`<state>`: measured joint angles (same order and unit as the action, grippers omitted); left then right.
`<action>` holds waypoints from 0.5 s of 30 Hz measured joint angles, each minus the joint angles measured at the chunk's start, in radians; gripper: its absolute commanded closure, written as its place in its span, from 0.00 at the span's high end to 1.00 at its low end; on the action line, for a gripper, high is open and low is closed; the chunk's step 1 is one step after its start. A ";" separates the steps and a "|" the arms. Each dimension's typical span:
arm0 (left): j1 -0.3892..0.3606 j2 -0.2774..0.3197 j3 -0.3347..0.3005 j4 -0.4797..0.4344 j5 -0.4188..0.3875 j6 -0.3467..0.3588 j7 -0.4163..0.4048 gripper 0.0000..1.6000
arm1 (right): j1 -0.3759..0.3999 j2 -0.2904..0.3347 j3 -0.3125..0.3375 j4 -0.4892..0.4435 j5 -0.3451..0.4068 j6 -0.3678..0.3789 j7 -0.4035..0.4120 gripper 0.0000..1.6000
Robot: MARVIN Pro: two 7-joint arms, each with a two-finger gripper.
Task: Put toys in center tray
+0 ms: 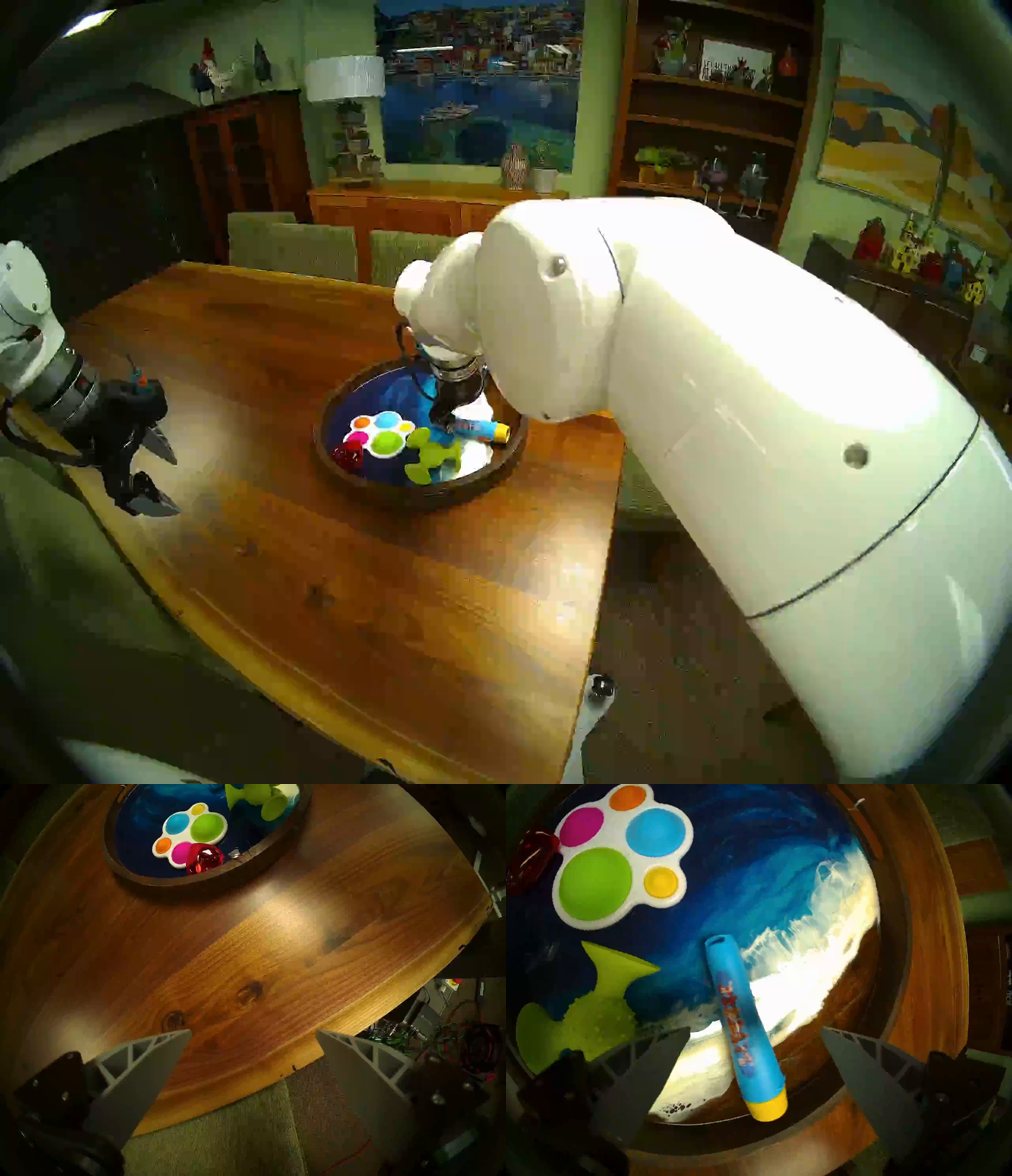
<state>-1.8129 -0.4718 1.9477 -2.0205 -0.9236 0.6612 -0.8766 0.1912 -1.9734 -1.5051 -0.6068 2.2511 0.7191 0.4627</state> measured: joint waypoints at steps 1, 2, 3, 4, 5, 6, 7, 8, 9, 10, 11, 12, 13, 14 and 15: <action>0.000 0.000 -0.002 0.000 0.000 -0.001 -0.002 1.00 | 0.002 0.000 -0.004 0.007 -0.004 0.013 0.018 1.00; 0.001 0.000 -0.004 0.000 0.000 -0.001 -0.003 1.00 | 0.004 0.000 -0.007 0.012 -0.007 0.022 0.031 1.00; 0.001 0.000 -0.005 0.000 0.000 -0.002 -0.004 1.00 | 0.006 0.000 -0.010 0.017 -0.010 0.032 0.044 1.00; 0.001 0.000 -0.007 0.000 0.000 -0.002 -0.005 1.00 | 0.009 -0.001 -0.013 0.021 -0.014 0.043 0.060 1.00; 0.002 0.000 -0.010 0.000 0.001 -0.003 -0.006 1.00 | 0.013 -0.002 -0.017 0.024 -0.019 0.057 0.079 1.00; 0.003 0.000 -0.012 0.000 0.001 -0.003 -0.007 1.00 | 0.018 -0.003 -0.019 0.026 -0.023 0.068 0.094 1.00; 0.004 0.001 -0.014 0.000 0.001 -0.003 -0.008 1.00 | 0.023 -0.006 -0.022 0.028 -0.027 0.080 0.112 1.00; 0.005 0.001 -0.017 0.000 0.002 -0.003 -0.009 1.00 | 0.030 -0.009 -0.024 0.029 -0.031 0.093 0.131 1.00; 0.007 0.002 -0.019 0.000 0.003 -0.003 -0.010 1.00 | 0.035 -0.012 -0.025 0.032 -0.034 0.105 0.148 1.00; 0.008 0.002 -0.021 0.001 0.004 -0.004 -0.011 1.00 | 0.041 -0.015 -0.026 0.035 -0.037 0.117 0.164 1.00; 0.009 0.002 -0.022 0.001 0.005 -0.004 -0.011 1.00 | 0.047 -0.019 -0.027 0.039 -0.039 0.130 0.180 1.00; 0.011 0.003 -0.024 0.001 0.006 -0.004 -0.011 1.00 | 0.054 -0.023 -0.028 0.045 -0.042 0.143 0.196 1.00; 0.012 0.004 -0.025 0.000 0.007 -0.004 -0.011 1.00 | 0.060 -0.026 -0.029 0.050 -0.043 0.154 0.209 1.00; 0.013 0.005 -0.026 0.000 0.009 -0.004 -0.012 1.00 | 0.069 -0.030 -0.029 0.055 -0.046 0.168 0.225 1.00; 0.014 0.006 -0.027 0.000 0.010 -0.005 -0.012 1.00 | 0.072 -0.031 -0.029 0.057 -0.047 0.174 0.232 1.00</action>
<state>-1.7989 -0.4661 1.9210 -2.0205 -0.9132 0.6567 -0.8881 0.2631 -2.0044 -1.5346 -0.5496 2.2043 0.8926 0.6942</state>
